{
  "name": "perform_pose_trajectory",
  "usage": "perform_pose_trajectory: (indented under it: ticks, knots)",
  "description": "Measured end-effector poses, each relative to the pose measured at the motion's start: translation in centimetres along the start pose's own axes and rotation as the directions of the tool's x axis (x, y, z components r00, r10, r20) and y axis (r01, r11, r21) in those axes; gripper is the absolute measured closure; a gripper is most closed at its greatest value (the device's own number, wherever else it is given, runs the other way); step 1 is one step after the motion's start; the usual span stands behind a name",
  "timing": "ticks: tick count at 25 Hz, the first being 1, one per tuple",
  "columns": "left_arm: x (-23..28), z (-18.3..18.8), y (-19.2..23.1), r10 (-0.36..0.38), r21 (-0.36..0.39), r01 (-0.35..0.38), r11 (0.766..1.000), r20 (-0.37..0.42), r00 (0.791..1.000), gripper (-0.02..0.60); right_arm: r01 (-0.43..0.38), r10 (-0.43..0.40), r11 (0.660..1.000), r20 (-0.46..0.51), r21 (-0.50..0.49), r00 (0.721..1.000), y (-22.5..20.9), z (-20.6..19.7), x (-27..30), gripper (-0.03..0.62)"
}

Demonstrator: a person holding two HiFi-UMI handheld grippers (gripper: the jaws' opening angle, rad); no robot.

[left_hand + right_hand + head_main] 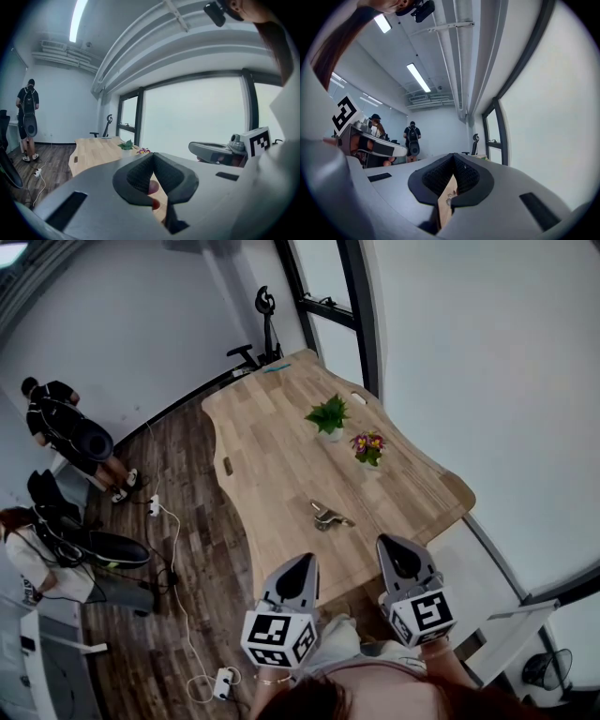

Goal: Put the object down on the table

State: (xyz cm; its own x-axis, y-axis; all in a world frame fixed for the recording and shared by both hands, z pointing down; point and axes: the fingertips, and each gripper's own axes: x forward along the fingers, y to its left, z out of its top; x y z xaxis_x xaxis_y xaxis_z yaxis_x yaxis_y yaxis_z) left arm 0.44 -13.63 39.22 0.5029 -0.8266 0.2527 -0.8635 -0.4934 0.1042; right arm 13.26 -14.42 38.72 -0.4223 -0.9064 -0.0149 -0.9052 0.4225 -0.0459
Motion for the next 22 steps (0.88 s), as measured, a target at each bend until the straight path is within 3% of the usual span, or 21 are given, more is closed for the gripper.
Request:
perform_pose_trajectory:
  ticks: [22]
  knots:
    - [3.0,0.2,-1.1,-0.066,0.004,0.066,0.998,-0.018,0.998,0.58,0.056,-0.056,0.998,0.002,-0.009,0.998,-2.4,0.3,0.8,0.594]
